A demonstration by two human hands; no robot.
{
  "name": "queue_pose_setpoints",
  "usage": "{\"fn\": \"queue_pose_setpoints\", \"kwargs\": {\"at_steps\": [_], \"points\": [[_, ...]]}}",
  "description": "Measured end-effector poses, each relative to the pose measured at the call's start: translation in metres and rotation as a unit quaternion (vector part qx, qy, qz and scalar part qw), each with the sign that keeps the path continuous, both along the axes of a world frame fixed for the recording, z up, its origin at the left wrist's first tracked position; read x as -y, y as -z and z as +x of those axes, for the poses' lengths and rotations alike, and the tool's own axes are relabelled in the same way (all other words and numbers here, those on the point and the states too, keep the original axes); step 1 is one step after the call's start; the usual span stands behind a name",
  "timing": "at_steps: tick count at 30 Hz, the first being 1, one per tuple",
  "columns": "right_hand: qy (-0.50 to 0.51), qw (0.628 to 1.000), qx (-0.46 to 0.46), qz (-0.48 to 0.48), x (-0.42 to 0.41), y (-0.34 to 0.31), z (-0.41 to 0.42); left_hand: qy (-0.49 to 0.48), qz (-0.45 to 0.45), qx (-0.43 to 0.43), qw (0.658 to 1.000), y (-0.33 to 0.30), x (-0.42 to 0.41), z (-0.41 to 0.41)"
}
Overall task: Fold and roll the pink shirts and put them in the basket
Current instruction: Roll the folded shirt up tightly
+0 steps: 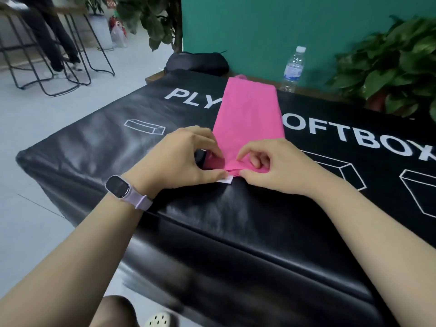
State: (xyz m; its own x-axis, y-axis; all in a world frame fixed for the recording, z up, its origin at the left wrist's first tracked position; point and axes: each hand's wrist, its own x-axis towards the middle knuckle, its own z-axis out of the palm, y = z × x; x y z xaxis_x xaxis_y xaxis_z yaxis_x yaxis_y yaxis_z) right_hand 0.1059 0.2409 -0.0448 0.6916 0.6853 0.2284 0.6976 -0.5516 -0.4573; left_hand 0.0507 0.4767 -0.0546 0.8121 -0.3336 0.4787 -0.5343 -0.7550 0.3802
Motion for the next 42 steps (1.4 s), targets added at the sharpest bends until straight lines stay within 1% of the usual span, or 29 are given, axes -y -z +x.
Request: {"fn": "queue_pose_setpoints", "kwargs": {"at_steps": [7,12,14,16,19,23,26,28,32,35,39,42], "points": [[-0.037,0.999,-0.013,-0.007,0.001,-0.002,0.000,0.034,0.000,0.013,0.999,0.006,-0.002,0.007],[-0.036,0.999,-0.014,-0.009,0.006,-0.004,0.003,0.002,-0.050,0.021,0.999,0.007,-0.002,0.011],[-0.024,0.998,-0.053,0.028,0.009,-0.003,0.010,-0.009,-0.063,0.016,0.998,0.006,-0.001,0.012],[-0.006,0.993,-0.097,0.064,0.014,-0.004,0.018,-0.004,-0.049,0.001,0.999,0.004,-0.002,0.010],[0.009,0.989,-0.124,0.075,0.017,-0.005,0.022,-0.002,-0.018,-0.024,1.000,0.006,-0.006,0.008],[-0.008,0.989,-0.125,0.074,0.016,-0.005,0.018,-0.029,-0.046,0.006,0.999,0.010,-0.004,0.015],[-0.020,0.991,-0.112,0.066,0.017,-0.007,0.018,-0.042,-0.060,-0.009,0.997,0.012,-0.004,0.019],[-0.008,0.992,-0.102,0.072,0.019,-0.007,0.021,-0.036,-0.075,-0.029,0.996,0.013,-0.005,0.021],[0.053,0.989,-0.109,0.085,0.030,-0.011,0.034,-0.025,-0.099,-0.045,0.994,0.015,-0.006,0.027],[0.046,0.988,-0.126,0.075,0.032,-0.010,0.035,-0.028,-0.118,-0.050,0.991,0.018,-0.007,0.027],[0.045,0.989,-0.122,0.069,0.031,-0.009,0.034,-0.049,-0.122,-0.022,0.991,0.018,-0.008,0.026],[0.035,0.991,-0.113,0.062,0.032,-0.010,0.032,-0.058,-0.063,0.031,0.996,0.016,-0.006,0.025]]}}
